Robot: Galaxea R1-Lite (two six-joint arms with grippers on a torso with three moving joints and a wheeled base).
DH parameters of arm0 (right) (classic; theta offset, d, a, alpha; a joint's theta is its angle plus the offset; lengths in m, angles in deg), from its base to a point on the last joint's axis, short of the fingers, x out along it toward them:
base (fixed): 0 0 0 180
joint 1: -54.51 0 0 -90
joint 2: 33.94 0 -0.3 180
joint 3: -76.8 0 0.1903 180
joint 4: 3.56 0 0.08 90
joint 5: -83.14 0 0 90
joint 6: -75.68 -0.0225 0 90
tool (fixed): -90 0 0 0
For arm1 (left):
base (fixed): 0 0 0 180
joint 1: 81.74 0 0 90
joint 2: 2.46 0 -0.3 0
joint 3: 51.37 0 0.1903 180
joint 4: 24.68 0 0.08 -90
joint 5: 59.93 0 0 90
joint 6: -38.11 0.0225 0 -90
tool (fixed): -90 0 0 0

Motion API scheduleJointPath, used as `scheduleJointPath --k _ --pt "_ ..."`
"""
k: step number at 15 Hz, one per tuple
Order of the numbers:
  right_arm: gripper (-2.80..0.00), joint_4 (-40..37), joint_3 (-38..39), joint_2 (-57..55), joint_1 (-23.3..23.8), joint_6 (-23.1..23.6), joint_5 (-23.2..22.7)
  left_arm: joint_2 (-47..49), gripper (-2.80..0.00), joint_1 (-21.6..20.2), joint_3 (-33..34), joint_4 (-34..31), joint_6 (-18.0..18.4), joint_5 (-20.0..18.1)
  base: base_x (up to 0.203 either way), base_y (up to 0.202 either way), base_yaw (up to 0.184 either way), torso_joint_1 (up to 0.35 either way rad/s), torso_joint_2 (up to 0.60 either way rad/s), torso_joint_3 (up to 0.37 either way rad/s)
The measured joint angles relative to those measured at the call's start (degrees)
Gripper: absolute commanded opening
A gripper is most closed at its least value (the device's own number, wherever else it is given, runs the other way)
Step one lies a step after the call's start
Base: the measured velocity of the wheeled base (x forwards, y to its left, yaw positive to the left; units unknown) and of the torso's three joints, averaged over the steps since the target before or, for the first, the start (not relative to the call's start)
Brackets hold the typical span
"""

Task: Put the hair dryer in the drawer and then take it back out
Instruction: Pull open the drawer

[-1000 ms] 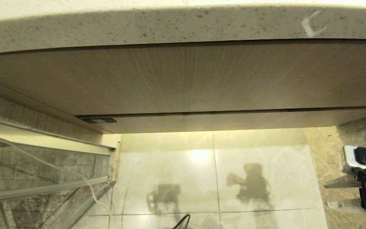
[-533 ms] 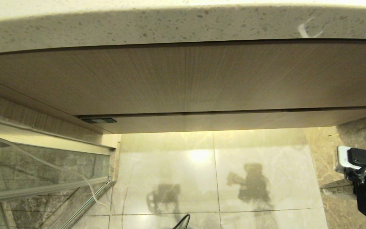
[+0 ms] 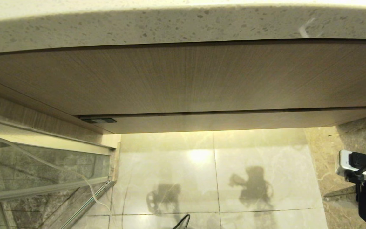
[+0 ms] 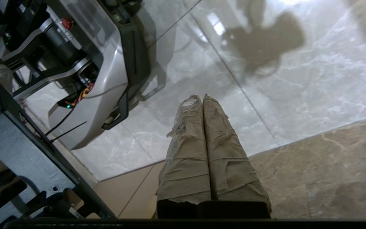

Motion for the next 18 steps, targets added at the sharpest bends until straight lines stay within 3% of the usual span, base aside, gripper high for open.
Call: scheduleJointPath --k 4,7,9,13,16,18 --pt "-2.80 3.0 1.4 -1.7 0.1 -3.7 -2.3 0.0 -2.80 0.0 0.0 0.0 0.0 0.0 0.000 0.000 0.000 0.000 0.00 0.000" --pt "-2.80 7.0 1.2 -2.3 0.6 -2.7 -2.5 0.0 -2.80 0.0 0.0 0.0 0.0 0.0 0.000 0.000 0.000 0.000 0.00 0.000" --pt "-2.80 11.3 2.1 -2.9 0.7 1.6 -2.6 0.0 -2.80 0.0 0.0 0.0 0.0 0.0 0.000 0.000 0.000 0.000 0.00 0.000" --pt "-2.80 23.5 5.1 -5.0 0.6 18.2 -4.5 0.0 -2.80 0.0 0.0 0.0 0.0 0.0 0.000 0.000 0.000 0.000 0.00 0.000" --pt "-2.80 27.1 4.0 -6.7 0.6 22.1 -4.9 0.0 -2.80 0.0 0.0 0.0 0.0 0.0 0.000 0.000 0.000 0.000 0.00 0.000" --pt "-2.80 30.6 3.4 -8.0 0.4 27.7 -5.5 0.0 -2.80 0.0 0.0 0.0 0.0 0.0 0.000 0.000 0.000 0.000 0.00 0.000"
